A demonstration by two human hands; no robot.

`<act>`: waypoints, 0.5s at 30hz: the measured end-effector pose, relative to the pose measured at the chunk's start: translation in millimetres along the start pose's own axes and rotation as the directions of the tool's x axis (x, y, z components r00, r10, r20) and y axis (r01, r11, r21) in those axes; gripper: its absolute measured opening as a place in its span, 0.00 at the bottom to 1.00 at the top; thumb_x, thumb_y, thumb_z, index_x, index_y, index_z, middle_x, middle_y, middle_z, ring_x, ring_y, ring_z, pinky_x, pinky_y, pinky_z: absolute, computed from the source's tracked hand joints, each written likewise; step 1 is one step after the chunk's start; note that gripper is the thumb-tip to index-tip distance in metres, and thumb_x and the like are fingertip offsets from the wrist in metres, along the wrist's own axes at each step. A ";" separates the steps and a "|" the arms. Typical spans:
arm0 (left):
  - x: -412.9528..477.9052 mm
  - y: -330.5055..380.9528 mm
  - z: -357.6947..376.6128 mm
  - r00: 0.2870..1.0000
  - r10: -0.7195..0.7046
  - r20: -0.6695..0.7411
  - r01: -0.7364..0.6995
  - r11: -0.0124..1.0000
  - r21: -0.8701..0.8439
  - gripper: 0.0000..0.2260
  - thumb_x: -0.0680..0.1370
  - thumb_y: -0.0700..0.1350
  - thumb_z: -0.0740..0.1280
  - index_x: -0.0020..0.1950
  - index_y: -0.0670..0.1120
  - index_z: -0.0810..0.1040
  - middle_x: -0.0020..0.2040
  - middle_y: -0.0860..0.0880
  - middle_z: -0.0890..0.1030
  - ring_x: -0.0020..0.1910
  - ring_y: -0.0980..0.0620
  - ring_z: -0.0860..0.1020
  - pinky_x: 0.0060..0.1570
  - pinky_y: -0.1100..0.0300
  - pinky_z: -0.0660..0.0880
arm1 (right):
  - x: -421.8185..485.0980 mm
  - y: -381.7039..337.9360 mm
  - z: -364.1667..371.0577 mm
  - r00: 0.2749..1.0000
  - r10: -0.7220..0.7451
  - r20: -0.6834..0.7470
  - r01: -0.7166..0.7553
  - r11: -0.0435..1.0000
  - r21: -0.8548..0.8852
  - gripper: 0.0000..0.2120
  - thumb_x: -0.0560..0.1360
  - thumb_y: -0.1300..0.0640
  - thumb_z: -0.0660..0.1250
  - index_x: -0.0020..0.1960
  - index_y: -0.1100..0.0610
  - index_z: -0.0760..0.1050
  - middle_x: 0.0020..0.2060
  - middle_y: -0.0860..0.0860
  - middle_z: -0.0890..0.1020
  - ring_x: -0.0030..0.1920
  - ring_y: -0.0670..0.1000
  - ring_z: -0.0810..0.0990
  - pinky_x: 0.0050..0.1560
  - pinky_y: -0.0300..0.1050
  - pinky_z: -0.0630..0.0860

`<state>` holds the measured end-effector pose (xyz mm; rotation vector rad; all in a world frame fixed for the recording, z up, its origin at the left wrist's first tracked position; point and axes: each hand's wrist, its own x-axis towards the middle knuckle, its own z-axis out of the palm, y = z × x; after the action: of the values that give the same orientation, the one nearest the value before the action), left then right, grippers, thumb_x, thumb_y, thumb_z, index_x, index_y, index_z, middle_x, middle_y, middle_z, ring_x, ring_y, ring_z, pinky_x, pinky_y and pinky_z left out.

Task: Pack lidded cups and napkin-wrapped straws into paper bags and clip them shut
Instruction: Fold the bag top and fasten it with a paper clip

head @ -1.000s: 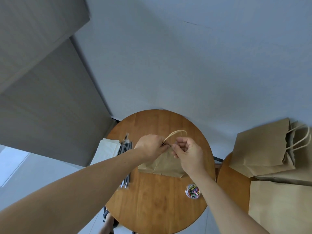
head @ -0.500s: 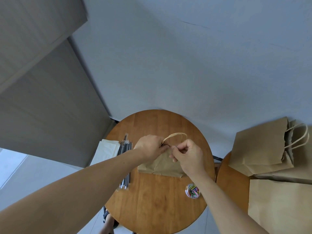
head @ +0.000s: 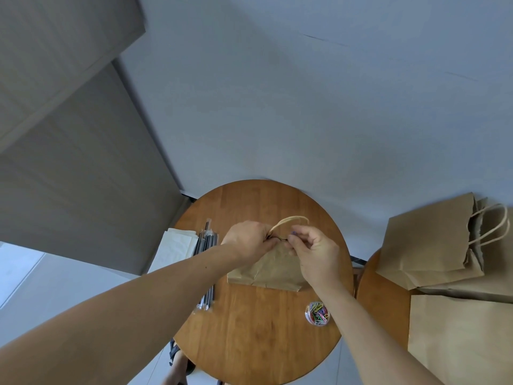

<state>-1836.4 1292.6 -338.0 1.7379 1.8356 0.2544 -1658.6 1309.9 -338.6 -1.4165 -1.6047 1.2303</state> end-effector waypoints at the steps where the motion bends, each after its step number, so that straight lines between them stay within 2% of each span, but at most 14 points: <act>1: 0.2 0.4 0.4 1.000 0.004 -0.015 -0.004 1.000 0.005 0.11 0.81 0.55 0.62 0.40 0.55 0.75 0.33 0.58 0.73 0.33 0.56 0.73 0.30 0.61 0.63 | 1.0 -1.2 1.4 1.000 0.002 0.013 -0.002 1.000 -0.004 0.09 0.75 0.63 0.72 0.52 0.51 0.82 0.39 0.41 0.85 0.37 0.44 0.85 0.42 0.35 0.80; 3: 0.2 0.9 1.2 0.999 0.019 -0.039 -0.019 1.000 0.012 0.10 0.81 0.55 0.62 0.41 0.55 0.73 0.36 0.57 0.71 0.35 0.55 0.73 0.30 0.61 0.63 | 2.2 -2.8 3.6 0.999 -0.008 0.039 0.009 1.000 -0.013 0.13 0.75 0.64 0.71 0.50 0.46 0.79 0.40 0.43 0.85 0.36 0.45 0.85 0.42 0.40 0.82; 5: 0.0 0.7 1.9 0.997 0.038 -0.062 -0.038 0.999 -0.002 0.07 0.80 0.54 0.63 0.45 0.54 0.77 0.35 0.58 0.70 0.35 0.55 0.72 0.30 0.62 0.63 | 3.6 -3.2 4.5 0.997 -0.028 0.065 0.032 0.998 -0.057 0.12 0.75 0.63 0.72 0.51 0.45 0.79 0.41 0.43 0.85 0.37 0.46 0.85 0.41 0.44 0.82; 8: -0.5 -1.5 1.8 0.994 0.039 -0.098 -0.042 0.999 -0.031 0.06 0.80 0.52 0.64 0.49 0.55 0.80 0.33 0.61 0.71 0.35 0.56 0.73 0.30 0.65 0.62 | 5.1 -4.7 3.8 0.991 -0.104 0.081 0.116 0.978 -0.173 0.11 0.76 0.60 0.71 0.52 0.45 0.80 0.41 0.33 0.83 0.30 0.42 0.82 0.36 0.36 0.79; 10: -0.5 -1.1 1.3 0.995 0.043 -0.090 -0.046 0.998 -0.031 0.06 0.80 0.52 0.64 0.49 0.55 0.80 0.35 0.59 0.75 0.35 0.56 0.75 0.31 0.64 0.65 | 5.6 -6.4 3.3 0.988 -0.129 0.083 0.145 0.965 -0.221 0.08 0.76 0.59 0.71 0.51 0.47 0.80 0.39 0.32 0.82 0.25 0.42 0.80 0.31 0.34 0.77; 13: -0.4 -0.3 0.9 0.996 0.046 -0.070 -0.048 0.999 -0.025 0.08 0.80 0.53 0.63 0.49 0.55 0.81 0.38 0.57 0.79 0.37 0.54 0.77 0.33 0.61 0.70 | 7.6 -7.1 1.7 0.982 -0.154 0.108 0.181 0.932 -0.315 0.05 0.77 0.58 0.70 0.52 0.52 0.81 0.41 0.38 0.84 0.24 0.43 0.79 0.32 0.39 0.78; 15: -0.2 -0.4 0.7 0.997 0.045 -0.070 -0.046 0.999 -0.012 0.08 0.80 0.53 0.63 0.49 0.55 0.80 0.39 0.57 0.79 0.37 0.54 0.77 0.34 0.60 0.69 | 10.1 -7.3 0.1 0.978 -0.159 0.137 0.199 0.913 -0.356 0.05 0.77 0.59 0.70 0.52 0.53 0.82 0.44 0.43 0.86 0.27 0.42 0.80 0.35 0.43 0.80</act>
<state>-1836.4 1292.2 -338.6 1.7837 1.8407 0.3495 -1663.2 1320.0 -332.8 -1.4010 -2.0729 0.9427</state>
